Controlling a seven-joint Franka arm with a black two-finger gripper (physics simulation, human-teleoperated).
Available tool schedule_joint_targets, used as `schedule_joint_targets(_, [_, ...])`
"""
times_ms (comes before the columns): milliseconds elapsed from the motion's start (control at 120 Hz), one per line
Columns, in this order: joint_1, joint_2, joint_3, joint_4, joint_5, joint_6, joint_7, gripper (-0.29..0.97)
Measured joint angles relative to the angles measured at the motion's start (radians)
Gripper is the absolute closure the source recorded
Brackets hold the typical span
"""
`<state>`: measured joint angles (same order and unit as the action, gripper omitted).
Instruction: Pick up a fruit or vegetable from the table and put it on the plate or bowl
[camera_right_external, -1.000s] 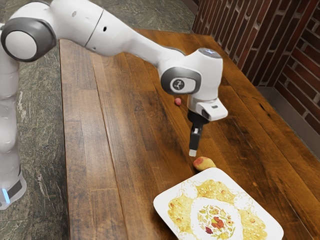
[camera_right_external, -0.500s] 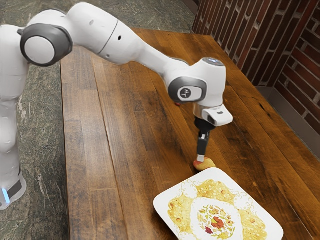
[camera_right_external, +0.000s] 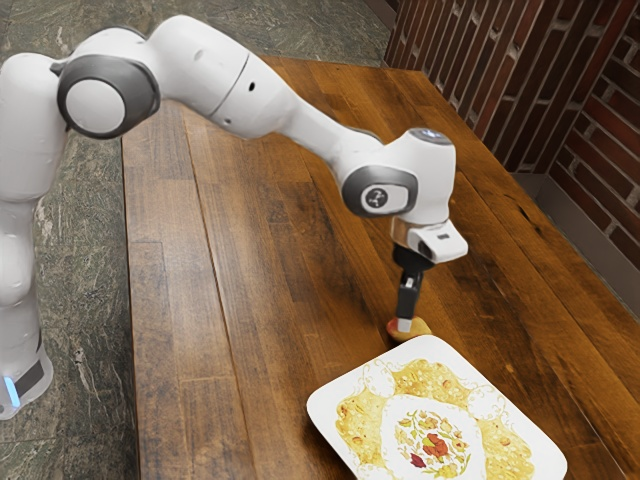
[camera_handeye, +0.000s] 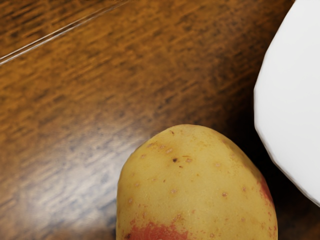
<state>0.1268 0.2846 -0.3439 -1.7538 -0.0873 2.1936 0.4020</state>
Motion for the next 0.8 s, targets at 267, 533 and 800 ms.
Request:
schedule_joint_targets(267, [-0.001, 0.023, -0.002, 0.012, 0.001, 0.002, 0.008, 0.00])
schedule_joint_targets(533, [-0.002, 0.035, -0.008, 0.012, 0.000, 0.004, 0.012, 0.00])
schedule_joint_targets(800, [-0.002, 0.057, -0.022, 0.028, 0.002, 0.005, 0.015, 0.00])
